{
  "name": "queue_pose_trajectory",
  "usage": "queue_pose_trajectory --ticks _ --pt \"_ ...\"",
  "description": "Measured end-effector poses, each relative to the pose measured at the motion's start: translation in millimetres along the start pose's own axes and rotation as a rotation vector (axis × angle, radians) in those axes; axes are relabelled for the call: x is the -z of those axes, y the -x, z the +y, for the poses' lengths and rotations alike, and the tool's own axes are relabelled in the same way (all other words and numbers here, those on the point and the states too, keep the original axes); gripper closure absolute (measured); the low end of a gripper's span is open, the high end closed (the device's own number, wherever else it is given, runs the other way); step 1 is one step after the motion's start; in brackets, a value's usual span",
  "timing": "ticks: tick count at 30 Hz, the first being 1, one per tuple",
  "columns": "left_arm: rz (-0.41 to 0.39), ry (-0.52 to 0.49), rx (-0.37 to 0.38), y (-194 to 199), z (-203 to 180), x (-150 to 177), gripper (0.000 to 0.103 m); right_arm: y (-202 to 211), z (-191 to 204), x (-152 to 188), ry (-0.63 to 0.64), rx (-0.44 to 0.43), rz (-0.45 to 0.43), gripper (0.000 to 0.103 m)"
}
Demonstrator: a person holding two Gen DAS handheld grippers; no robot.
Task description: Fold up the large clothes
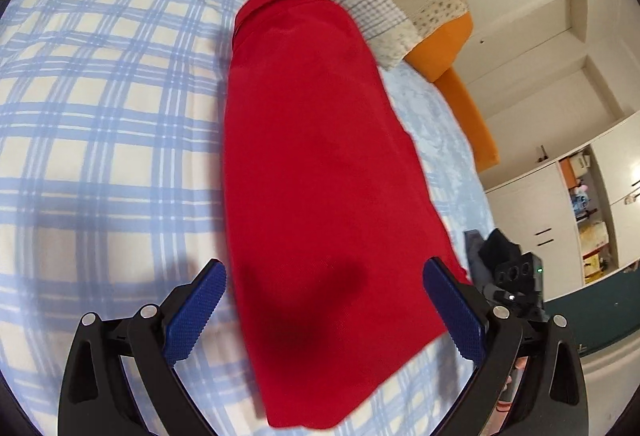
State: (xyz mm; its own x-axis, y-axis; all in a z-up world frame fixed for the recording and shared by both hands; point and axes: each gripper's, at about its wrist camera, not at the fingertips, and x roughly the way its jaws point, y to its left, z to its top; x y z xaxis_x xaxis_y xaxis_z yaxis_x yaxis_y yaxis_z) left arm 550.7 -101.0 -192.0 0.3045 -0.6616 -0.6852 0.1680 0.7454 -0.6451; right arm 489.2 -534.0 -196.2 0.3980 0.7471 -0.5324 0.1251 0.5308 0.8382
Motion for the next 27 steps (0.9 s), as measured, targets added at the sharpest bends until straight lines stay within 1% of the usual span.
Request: queue_pose_trajectory --ticks 2,4,6,8,10,13,16,20,21,23,25,26,27 --pt "0.011 0.009 -0.006 -9 2 -4 0.004 -10 -1 -4 -0.025 -0.024 0.014 0.007" --pt "0.015 0.010 -0.040 -19 4 -6 0.004 -17 -1 -8 -0.048 -0.028 0.015 0.005" --pt "0.017 0.023 -0.054 -26 9 -11 0.004 -20 -1 -11 -0.069 -0.006 0.009 0.004" --pt "0.020 0.056 -0.044 -33 17 -16 0.004 -23 1 -13 -0.079 0.021 0.009 0.004" --pt "0.017 0.066 -0.032 -36 18 -20 0.003 -24 4 -14 -0.082 0.045 0.000 0.004" --pt "0.023 0.047 -0.036 -42 13 -24 0.003 -26 4 -17 -0.115 0.057 -0.021 0.004" --pt "0.035 0.049 -0.016 -47 10 -27 0.003 -28 5 -22 -0.135 0.039 -0.030 0.004" --pt "0.059 0.002 -0.043 -50 1 -28 0.003 -39 23 -38 -0.111 0.020 -0.010 0.004" --pt "0.060 -0.006 -0.047 -50 0 -29 0.003 -41 30 -42 -0.086 0.033 0.003 0.004" --pt "0.053 -0.053 -0.080 -52 -6 -26 0.003 -46 40 -44 -0.027 0.079 0.017 0.004" --pt "0.046 -0.128 -0.148 -57 -14 -21 0.003 -55 45 -43 0.030 0.181 0.030 0.004" --pt "0.041 -0.144 -0.164 -59 -16 -20 0.003 -63 46 -40 0.065 0.243 0.041 0.004" --pt "0.035 -0.146 -0.168 -61 -17 -19 0.003 -66 47 -37 0.082 0.264 0.036 0.004"
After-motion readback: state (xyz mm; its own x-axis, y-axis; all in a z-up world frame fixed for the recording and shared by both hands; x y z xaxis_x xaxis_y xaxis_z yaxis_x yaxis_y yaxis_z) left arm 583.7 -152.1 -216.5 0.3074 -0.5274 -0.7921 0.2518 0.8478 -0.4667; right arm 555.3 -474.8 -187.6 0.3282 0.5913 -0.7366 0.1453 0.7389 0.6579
